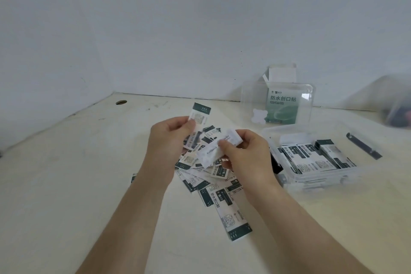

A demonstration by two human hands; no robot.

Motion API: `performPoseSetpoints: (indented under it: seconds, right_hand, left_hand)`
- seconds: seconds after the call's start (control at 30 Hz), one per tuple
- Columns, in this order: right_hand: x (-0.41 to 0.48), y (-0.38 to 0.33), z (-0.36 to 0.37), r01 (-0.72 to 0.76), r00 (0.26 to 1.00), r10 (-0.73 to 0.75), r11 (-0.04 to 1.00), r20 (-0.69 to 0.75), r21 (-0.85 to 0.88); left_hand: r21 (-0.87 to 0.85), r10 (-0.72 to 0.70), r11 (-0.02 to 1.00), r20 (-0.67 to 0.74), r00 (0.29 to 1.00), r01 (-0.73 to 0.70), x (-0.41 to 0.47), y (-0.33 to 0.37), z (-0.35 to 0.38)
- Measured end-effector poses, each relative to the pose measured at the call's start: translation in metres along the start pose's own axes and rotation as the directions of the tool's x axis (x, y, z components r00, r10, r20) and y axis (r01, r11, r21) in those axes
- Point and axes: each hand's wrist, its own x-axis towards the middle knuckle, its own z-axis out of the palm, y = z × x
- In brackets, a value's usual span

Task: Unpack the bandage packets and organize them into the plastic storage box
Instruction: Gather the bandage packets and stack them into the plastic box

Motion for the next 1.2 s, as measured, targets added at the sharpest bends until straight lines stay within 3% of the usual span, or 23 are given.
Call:
performPoseSetpoints:
  seconds: [0.07,0.13,0.23,0.3,0.43,0.5,0.57,0.6,0.63,0.67,0.73,0.77,0.83,0.9,0.93,1.0,1.1,1.2]
  right_hand:
    - [-0.001,0.003,0.003,0.130,0.987,-0.137,0.988,-0.083,-0.080]
    - [-0.002,0.004,0.006,0.302,0.934,-0.333,0.929,-0.128,-0.213]
    - [-0.009,0.004,0.009,0.523,0.817,-0.576,0.767,-0.039,-0.373]
    - [-0.010,0.008,0.011,0.598,0.769,-0.637,0.684,0.057,-0.418]
    - [-0.012,0.009,0.015,0.607,0.765,-0.631,0.642,0.128,-0.469]
    - [-0.015,0.004,0.017,0.541,0.826,-0.561,0.766,0.049,-0.348]
    - [-0.016,-0.005,0.015,0.255,0.967,-0.254,0.966,0.025,-0.028]
    - [-0.014,-0.008,0.014,0.044,0.993,-0.061,0.985,0.100,0.168]
    - [-0.012,-0.007,0.013,-0.131,0.978,0.069,0.939,0.199,0.317]
    - [-0.011,-0.006,0.013,-0.219,0.959,0.122,0.892,0.256,0.394]
    - [-0.011,-0.003,0.014,-0.232,0.963,0.148,0.881,0.225,0.412]
    - [-0.010,-0.001,0.014,-0.210,0.973,0.152,0.891,0.172,0.402]
    - [-0.009,-0.001,0.012,-0.181,0.983,0.158,0.911,0.092,0.371]
    - [-0.007,-0.003,0.010,-0.174,0.985,0.171,0.922,0.038,0.347]
    - [-0.006,-0.004,0.009,-0.177,0.983,0.180,0.925,0.024,0.336]
    - [-0.007,-0.003,0.009,-0.203,0.978,0.207,0.925,0.023,0.322]
    - [-0.008,-0.003,0.009,-0.238,0.971,0.238,0.938,0.033,0.251]
    - [-0.007,-0.001,0.006,-0.257,0.966,0.254,0.943,0.041,0.214]
  left_hand:
    - [-0.081,-0.051,0.995,0.054,0.997,0.055,-0.001,0.006,-0.005]
    - [-0.044,-0.116,0.991,0.160,0.980,0.124,-0.001,0.005,-0.005]
    - [-0.101,-0.204,0.966,0.280,0.938,0.240,-0.005,0.000,0.002]
    - [-0.122,-0.208,0.958,0.328,0.922,0.260,-0.011,-0.003,0.010]
    - [-0.041,-0.094,0.994,0.119,0.988,0.100,-0.013,-0.009,0.023]
    - [0.004,0.006,1.000,-0.009,1.000,-0.006,-0.007,-0.008,0.018]
    - [0.018,0.062,0.998,-0.028,0.998,-0.061,-0.004,-0.007,0.012]
    - [0.062,0.071,0.996,0.012,0.997,-0.071,-0.006,-0.007,0.013]
    - [0.128,0.072,0.988,0.080,0.994,-0.082,-0.009,-0.008,0.016]
    - [0.178,0.066,0.980,0.151,0.986,-0.093,-0.011,-0.012,0.021]
    - [0.245,0.087,0.959,0.226,0.970,-0.143,-0.014,-0.016,0.029]
    - [0.319,0.151,0.923,0.217,0.965,-0.216,-0.012,-0.017,0.028]
    - [0.671,0.287,0.671,0.160,0.945,-0.317,0.001,-0.022,0.015]
    - [0.907,0.192,0.361,0.157,0.969,-0.219,0.015,-0.030,-0.002]
    - [0.947,0.066,0.280,0.143,0.988,-0.156,0.018,-0.033,-0.006]
    - [0.969,-0.041,0.216,0.135,0.990,-0.123,0.019,-0.038,-0.008]
    - [0.974,0.082,0.155,0.151,0.985,-0.163,0.020,-0.038,-0.006]
    - [0.977,0.118,0.112,0.166,0.979,-0.180,0.017,-0.036,-0.004]
